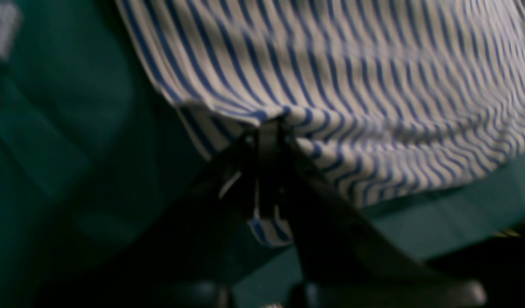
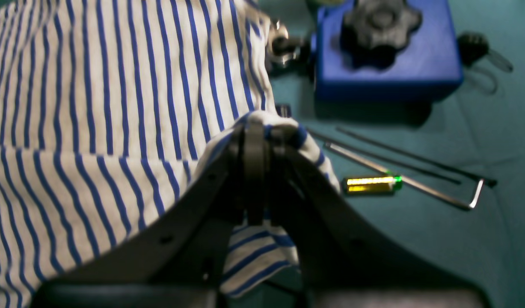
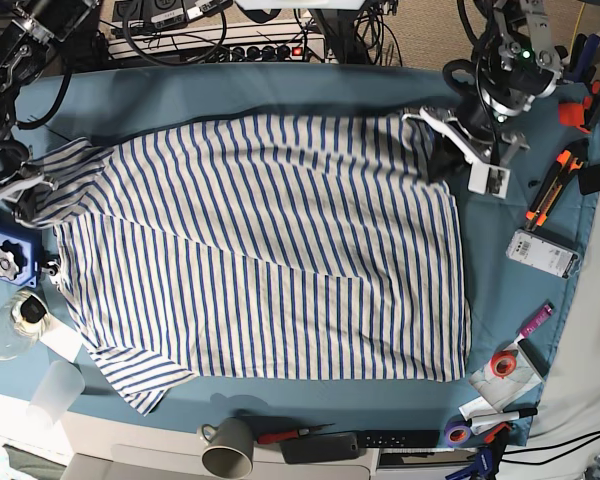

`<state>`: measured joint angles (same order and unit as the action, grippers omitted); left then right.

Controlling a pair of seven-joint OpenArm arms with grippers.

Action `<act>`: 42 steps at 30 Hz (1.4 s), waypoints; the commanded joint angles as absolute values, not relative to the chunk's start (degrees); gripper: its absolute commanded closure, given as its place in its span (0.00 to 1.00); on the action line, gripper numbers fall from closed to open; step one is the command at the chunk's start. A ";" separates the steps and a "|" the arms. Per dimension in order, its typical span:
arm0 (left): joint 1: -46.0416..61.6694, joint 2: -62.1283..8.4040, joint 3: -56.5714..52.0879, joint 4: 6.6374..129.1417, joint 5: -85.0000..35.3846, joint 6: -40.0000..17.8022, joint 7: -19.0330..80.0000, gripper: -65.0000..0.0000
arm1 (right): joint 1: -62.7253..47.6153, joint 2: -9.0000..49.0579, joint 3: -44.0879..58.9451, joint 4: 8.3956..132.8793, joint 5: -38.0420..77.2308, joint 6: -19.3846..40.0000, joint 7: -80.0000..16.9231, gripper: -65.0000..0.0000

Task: Fold the T-shirt properly
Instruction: 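Lay the shoulder edge down over the shirt's middle with both grippers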

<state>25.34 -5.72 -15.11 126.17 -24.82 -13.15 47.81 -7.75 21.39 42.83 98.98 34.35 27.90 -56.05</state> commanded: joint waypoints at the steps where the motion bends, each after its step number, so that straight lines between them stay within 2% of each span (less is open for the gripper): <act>1: 24.69 -5.91 -15.29 127.31 -23.75 -13.34 46.11 1.00 | -6.59 22.72 43.22 99.79 34.76 27.81 -54.28 1.00; 8: 22.92 -6.11 -15.29 127.20 -17.87 -12.53 44.84 1.00 | -3.16 22.72 43.16 99.68 31.46 27.05 -53.30 1.00; 18: 17.82 -14.20 -15.25 123.44 -17.67 -12.51 42.35 1.00 | 0.73 22.72 38.44 99.13 25.02 24.40 -51.24 1.00; 29: 8.36 -14.79 -15.14 114.56 -20.78 -13.56 42.39 1.00 | 12.08 22.70 35.20 83.88 23.92 24.18 -49.67 1.00; 42: -1.74 -14.76 -14.98 102.30 -22.44 -13.78 42.85 1.00 | 18.92 22.72 35.18 75.00 20.97 24.21 -47.09 1.00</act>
<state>-0.71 -14.31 -14.79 101.36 -22.17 -13.78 44.07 17.52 21.23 34.96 74.04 20.62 24.01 -49.04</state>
